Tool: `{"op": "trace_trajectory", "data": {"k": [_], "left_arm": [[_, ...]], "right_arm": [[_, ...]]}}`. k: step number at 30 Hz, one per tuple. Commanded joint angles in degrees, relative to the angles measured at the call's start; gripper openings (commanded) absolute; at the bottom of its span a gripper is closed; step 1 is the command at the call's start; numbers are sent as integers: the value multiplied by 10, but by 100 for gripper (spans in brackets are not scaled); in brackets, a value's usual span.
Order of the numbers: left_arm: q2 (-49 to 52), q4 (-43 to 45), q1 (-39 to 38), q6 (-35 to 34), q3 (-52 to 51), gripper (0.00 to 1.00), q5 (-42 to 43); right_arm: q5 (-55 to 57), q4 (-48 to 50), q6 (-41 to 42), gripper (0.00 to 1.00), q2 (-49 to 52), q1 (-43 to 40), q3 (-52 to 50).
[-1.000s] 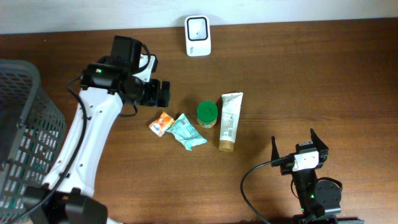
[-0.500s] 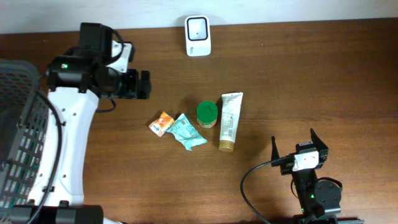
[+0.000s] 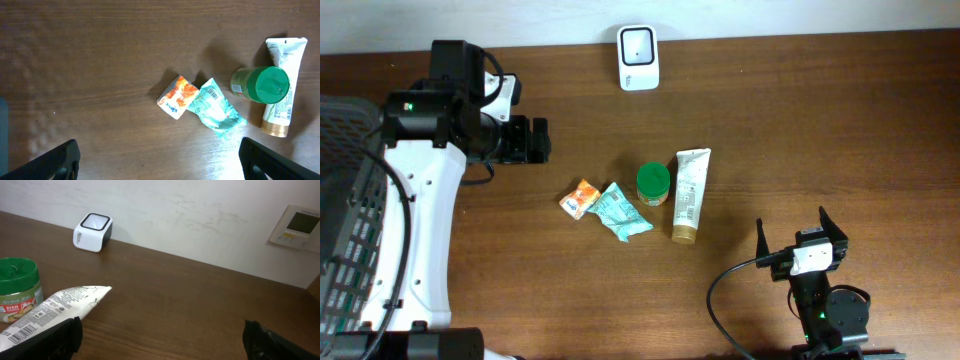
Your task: Scan the item barcode
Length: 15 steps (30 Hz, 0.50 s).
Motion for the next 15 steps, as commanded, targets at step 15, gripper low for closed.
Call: {"op": "trace_trajectory", "data": {"k": [15], "left_arm": [[-12, -1, 2, 6, 13, 99, 39]], "right_arm": [[-2, -2, 6, 98, -4, 1, -3]]}}
